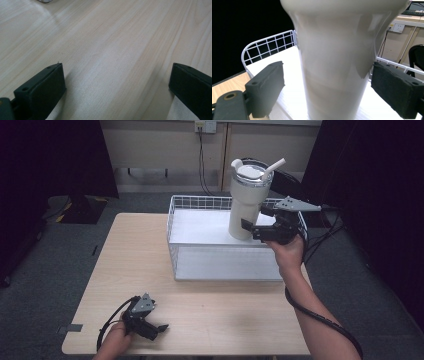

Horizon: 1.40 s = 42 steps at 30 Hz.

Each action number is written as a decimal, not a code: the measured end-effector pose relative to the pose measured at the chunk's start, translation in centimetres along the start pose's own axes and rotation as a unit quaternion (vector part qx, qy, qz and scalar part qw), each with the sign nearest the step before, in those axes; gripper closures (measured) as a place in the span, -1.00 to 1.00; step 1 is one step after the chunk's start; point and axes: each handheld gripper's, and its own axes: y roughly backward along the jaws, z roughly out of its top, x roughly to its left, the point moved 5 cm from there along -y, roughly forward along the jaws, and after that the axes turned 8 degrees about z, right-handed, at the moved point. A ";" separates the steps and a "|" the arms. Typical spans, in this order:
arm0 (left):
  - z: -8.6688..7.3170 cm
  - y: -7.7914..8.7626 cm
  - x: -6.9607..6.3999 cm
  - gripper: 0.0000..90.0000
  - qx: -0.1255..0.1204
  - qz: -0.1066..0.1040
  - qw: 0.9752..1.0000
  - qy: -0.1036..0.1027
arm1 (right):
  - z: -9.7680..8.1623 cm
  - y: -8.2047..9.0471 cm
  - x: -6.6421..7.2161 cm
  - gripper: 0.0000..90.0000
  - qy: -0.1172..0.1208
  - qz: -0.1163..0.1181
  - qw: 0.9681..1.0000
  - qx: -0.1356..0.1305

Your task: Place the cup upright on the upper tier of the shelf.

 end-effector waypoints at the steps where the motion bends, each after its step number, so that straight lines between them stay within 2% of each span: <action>1: 0.0 0.0 0.0 -1.00 0.000 0.000 1.000 0.000 | -0.1 0.0 0.1 -0.76 -0.002 0.002 1.000 0.000; 7: 0.0 0.0 0.0 -1.00 0.000 0.000 1.000 0.000 | -0.8 0.3 0.4 -0.75 0.007 0.008 1.000 0.008; 18: 0.0 0.0 -0.1 -1.00 0.001 -0.003 1.000 0.003 | -2.0 1.1 1.8 -0.71 0.011 0.038 0.999 0.012; 29: 0.0 0.0 0.0 -1.00 0.002 -0.002 1.000 0.001 | -3.3 1.8 3.3 -0.71 0.017 0.065 0.998 0.013; 42: 0.0 0.0 0.0 -1.00 0.002 -0.002 1.000 0.001 | -4.9 1.8 4.9 -0.71 0.028 0.091 0.995 0.028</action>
